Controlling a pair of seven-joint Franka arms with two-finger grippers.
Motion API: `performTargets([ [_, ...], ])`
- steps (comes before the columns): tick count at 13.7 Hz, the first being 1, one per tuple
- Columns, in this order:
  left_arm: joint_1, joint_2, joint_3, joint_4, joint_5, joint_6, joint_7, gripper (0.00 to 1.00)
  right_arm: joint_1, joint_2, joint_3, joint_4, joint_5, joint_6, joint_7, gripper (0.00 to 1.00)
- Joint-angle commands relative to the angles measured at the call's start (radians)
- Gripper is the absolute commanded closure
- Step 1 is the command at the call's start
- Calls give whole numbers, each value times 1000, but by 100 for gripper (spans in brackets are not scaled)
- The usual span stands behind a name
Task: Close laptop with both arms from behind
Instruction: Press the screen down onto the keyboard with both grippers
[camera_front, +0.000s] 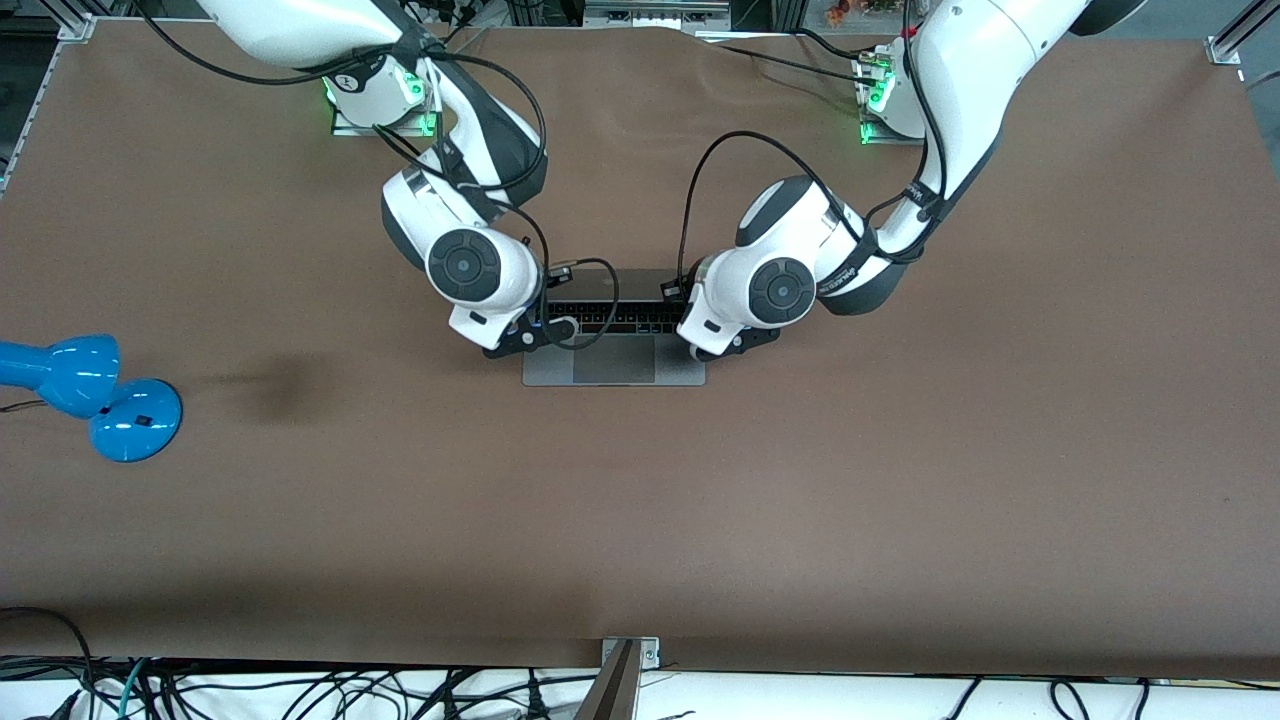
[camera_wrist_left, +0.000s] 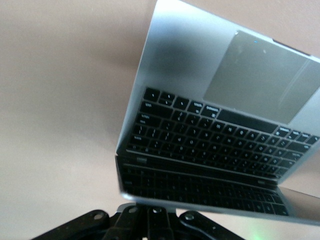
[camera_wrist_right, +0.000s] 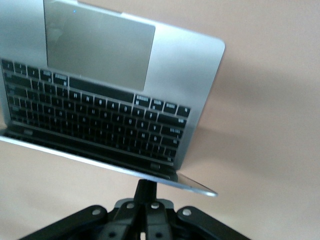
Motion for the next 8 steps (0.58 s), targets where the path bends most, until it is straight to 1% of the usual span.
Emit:
performTargets([
  [1,-10,58,15,68,32,-8,-8,100,1,52,3,39,-32,44,12,100],
  [6,-12,100,38,84,32,25,-2,100,1,108,2,40,-62,115,12,100],
  [8,-12,114,46,85,34,43,1,100,2,126,-12,45,-62,139,9,100],
])
